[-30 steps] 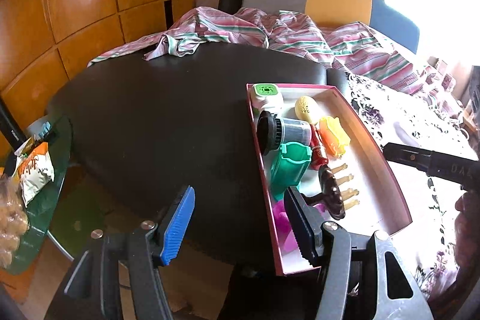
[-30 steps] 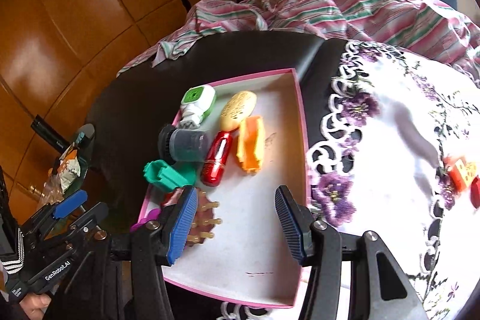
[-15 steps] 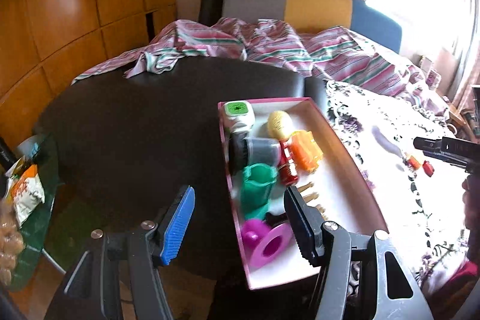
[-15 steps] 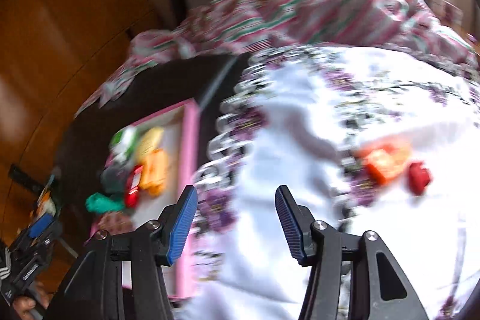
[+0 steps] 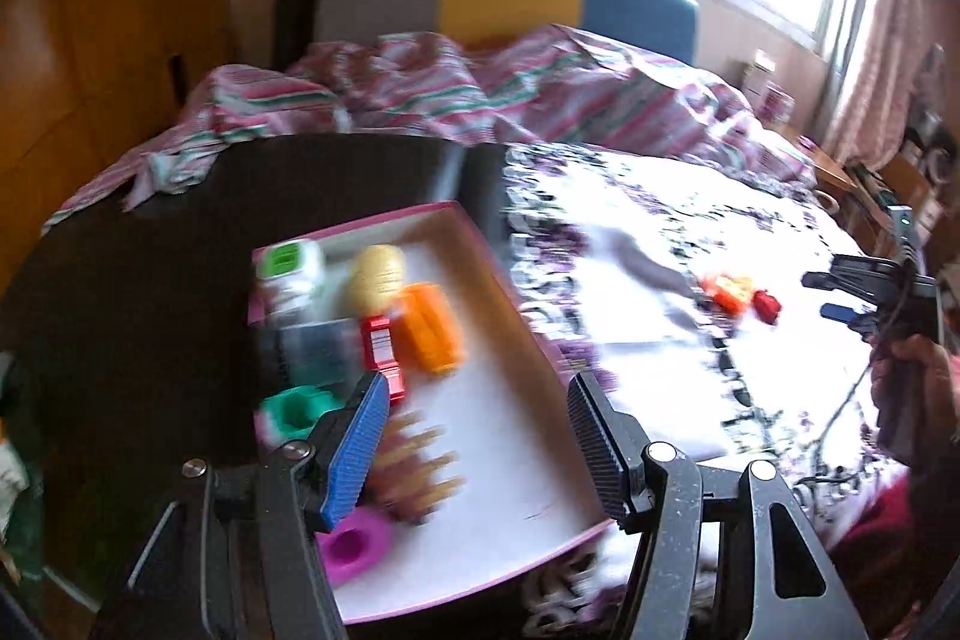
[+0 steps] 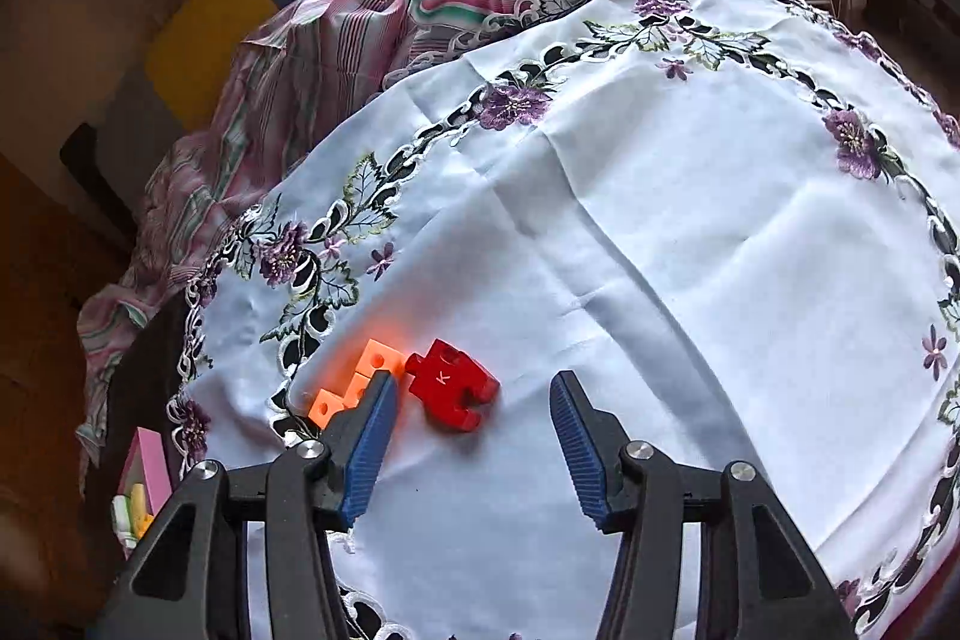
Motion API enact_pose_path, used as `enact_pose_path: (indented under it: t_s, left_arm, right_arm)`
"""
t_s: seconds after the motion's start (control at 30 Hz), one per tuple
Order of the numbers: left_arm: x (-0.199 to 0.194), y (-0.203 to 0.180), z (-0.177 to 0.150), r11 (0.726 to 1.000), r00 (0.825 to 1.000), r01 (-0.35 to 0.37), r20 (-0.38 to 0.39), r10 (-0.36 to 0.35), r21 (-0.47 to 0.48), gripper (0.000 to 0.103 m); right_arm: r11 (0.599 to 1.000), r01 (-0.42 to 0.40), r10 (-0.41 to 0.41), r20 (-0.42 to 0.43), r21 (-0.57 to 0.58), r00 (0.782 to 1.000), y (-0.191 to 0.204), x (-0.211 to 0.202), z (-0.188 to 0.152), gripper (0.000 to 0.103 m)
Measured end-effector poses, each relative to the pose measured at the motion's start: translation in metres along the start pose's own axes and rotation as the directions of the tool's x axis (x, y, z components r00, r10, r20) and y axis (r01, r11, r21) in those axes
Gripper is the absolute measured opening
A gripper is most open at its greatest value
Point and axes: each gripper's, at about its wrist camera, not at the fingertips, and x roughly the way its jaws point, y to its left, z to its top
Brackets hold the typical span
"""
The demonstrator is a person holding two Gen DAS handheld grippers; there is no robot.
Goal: Organize rigid objects
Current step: 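Move both tools back over the orange cubes and red puzzle piece, then grasp the orange cube cluster with the left tool while the right tool grasps the red K puzzle piece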
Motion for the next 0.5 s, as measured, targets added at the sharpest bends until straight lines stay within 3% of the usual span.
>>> enact_pose_path:
  t_s: [0.27,0.37,0.5]
  left_arm:
    - [0.040,-0.070,0.038,0.993,0.996,0.086,-0.022,-0.084,0.080,0.063]
    - [0.061,-0.092,0.046,0.988,0.991,0.128,-0.058,-0.123,0.090,0.063]
    - [0.090,-0.128,0.049,0.969,0.980,0.184,-0.103,-0.169,0.167,0.062]
  right_arm:
    - [0.997,-0.023,0.024,0.009,-0.071,1.000,0.015,-0.004,-0.002,0.054]
    - [0.999,0.017,-0.016,0.027,-0.033,1.000,0.007,-0.006,0.000,0.054]
    - [0.999,0.011,-0.012,0.017,0.030,1.000,-0.007,-0.006,0.005,0.054]
